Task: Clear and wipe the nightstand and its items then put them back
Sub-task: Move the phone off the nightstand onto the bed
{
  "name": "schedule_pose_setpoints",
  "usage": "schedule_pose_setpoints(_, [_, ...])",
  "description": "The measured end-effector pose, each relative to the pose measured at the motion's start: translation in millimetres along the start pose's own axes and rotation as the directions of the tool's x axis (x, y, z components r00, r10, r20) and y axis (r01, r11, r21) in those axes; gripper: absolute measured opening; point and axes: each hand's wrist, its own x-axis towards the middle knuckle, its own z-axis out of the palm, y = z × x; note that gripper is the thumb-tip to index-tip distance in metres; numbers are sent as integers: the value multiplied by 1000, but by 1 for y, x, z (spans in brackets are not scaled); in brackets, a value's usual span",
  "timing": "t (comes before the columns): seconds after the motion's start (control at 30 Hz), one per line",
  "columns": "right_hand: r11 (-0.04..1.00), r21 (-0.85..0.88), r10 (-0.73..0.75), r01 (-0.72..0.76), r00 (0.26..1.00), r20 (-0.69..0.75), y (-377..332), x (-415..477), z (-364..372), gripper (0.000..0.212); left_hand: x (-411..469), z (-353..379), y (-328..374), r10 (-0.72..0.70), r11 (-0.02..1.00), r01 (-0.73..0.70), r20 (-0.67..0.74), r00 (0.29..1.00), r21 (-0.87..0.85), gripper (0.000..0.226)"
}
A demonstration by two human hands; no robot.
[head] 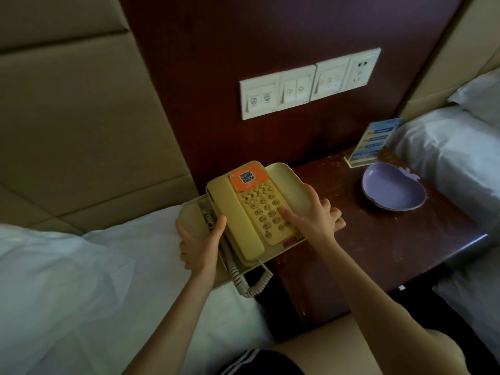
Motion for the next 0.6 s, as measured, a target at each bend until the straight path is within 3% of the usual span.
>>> schedule_pose_setpoints(0.6, [998,10,-67,67,992,111,-62,-47,64,84,52,-100,-14,138,987,-131,-80,987,87,109])
